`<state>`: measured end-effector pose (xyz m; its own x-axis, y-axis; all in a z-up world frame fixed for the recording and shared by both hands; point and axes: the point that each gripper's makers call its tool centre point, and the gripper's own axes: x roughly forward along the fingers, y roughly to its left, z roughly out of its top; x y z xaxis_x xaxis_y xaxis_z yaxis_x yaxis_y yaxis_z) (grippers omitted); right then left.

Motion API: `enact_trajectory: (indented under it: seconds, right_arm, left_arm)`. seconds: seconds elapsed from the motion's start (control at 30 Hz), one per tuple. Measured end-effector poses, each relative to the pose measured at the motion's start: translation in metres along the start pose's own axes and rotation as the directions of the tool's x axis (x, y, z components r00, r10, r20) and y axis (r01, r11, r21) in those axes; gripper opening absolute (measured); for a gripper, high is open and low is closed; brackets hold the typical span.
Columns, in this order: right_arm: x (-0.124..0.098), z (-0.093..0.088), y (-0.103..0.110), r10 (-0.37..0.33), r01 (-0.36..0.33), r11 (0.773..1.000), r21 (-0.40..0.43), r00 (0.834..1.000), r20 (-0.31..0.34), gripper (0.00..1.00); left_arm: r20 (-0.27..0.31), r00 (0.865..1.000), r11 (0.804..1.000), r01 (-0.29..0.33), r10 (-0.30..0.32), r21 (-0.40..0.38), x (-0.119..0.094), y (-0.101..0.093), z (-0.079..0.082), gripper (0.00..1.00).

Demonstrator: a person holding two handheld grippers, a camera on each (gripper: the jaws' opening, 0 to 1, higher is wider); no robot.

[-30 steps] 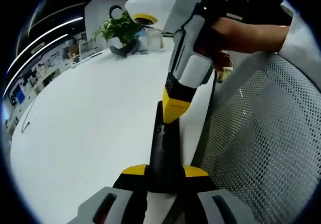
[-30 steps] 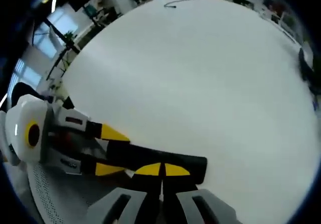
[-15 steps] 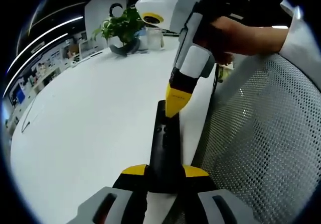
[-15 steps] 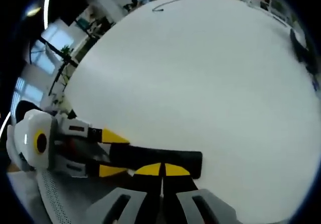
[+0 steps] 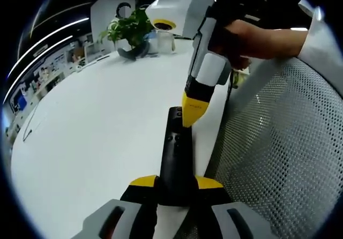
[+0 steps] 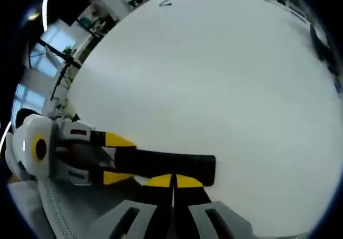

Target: Press the specified remote control buttons in sequence, fully releasing each button before pressing the next.

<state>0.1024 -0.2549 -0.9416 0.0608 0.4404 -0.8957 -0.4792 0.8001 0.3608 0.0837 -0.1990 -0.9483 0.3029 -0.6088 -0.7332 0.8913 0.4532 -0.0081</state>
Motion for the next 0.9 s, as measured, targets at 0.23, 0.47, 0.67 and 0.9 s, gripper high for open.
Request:
enact_trajectory:
  seconds: [0.23, 0.47, 0.67, 0.9]
  right_arm:
    - [0.001, -0.001, -0.001, -0.006, 0.006, 0.999, -0.036, 1.000, 0.000, 0.00]
    - [0.000, -0.001, -0.003, 0.012, -0.012, 1.000, -0.010, 1.000, 0.011, 0.00]
    - [0.000, -0.001, -0.003, 0.035, -0.036, 0.999, 0.040, 0.999, 0.017, 0.00]
    - [-0.005, 0.006, -0.007, 0.012, -0.016, 0.998, 0.065, 0.999, 0.052, 0.00]
  left_arm:
    - [-0.001, 1.000, 1.000, -0.003, 0.003, -0.003, 0.000, 0.000, 0.000, 0.25]
    - [-0.055, 0.998, 0.998, -0.041, 0.038, -0.050, -0.004, 0.006, -0.004, 0.29]
    - [-0.073, 0.997, 0.999, -0.032, 0.029, -0.040, -0.011, 0.006, -0.007, 0.27]
    - [-0.075, 0.997, 1.000, -0.023, 0.022, -0.015, -0.012, 0.006, -0.008, 0.25]
